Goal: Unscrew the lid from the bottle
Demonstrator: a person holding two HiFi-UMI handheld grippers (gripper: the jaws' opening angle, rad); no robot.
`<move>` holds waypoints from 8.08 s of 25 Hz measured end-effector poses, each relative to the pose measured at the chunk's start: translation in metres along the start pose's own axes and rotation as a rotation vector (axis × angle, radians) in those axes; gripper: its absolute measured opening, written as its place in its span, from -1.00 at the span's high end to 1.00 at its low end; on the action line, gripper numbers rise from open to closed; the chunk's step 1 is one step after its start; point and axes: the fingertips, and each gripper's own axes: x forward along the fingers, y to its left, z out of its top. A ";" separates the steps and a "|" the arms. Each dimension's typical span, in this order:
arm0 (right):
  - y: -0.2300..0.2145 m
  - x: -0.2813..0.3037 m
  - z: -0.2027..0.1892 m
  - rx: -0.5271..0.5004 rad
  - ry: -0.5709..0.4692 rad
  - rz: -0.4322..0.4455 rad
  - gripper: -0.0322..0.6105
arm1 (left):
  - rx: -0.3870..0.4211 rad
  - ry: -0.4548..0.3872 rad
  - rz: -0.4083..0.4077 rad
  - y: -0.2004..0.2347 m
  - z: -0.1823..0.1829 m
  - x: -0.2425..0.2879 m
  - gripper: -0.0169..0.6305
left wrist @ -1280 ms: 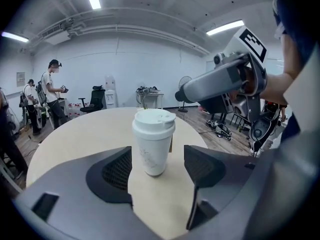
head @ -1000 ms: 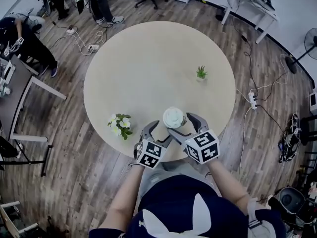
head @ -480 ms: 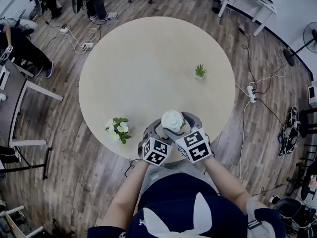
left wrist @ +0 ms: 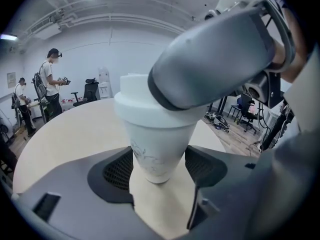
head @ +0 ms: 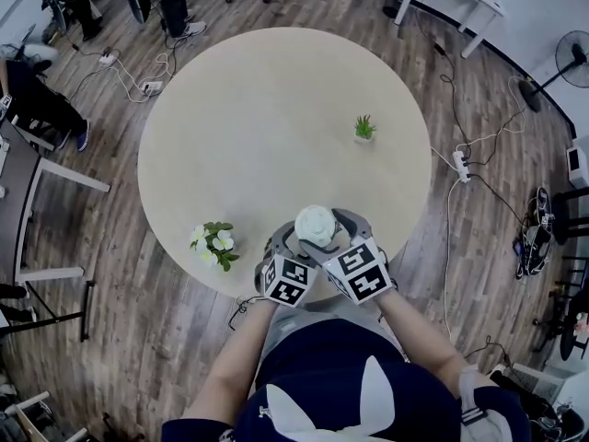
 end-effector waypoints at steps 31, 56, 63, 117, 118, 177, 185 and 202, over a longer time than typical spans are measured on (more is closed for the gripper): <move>0.002 0.000 -0.010 -0.861 0.519 0.671 -0.30 | -0.035 0.008 -0.008 0.001 0.006 0.001 -0.06; 0.004 -0.003 0.011 -0.097 -0.057 0.078 -0.38 | -0.002 0.018 0.010 -0.002 0.002 -0.002 -0.06; 0.004 0.000 0.007 -0.092 -0.016 0.064 -0.33 | 0.001 0.010 0.004 -0.004 0.002 -0.002 -0.06; 0.014 0.010 0.009 -0.148 -0.113 0.199 -0.52 | -0.010 0.004 -0.010 -0.002 -0.002 -0.001 -0.05; 0.012 0.011 0.010 -0.121 -0.128 0.174 -0.51 | -0.011 0.003 -0.010 -0.002 -0.002 -0.002 -0.05; 0.018 0.003 0.026 -0.326 -0.096 0.488 -0.52 | -0.025 0.011 -0.012 -0.002 -0.003 0.001 -0.05; 0.002 -0.001 0.034 -0.187 -0.135 0.440 -0.52 | -0.029 0.017 -0.013 -0.001 -0.002 0.000 -0.05; -0.019 -0.013 0.051 0.018 -0.198 0.330 -0.52 | -0.035 0.019 -0.013 -0.001 -0.002 0.000 -0.05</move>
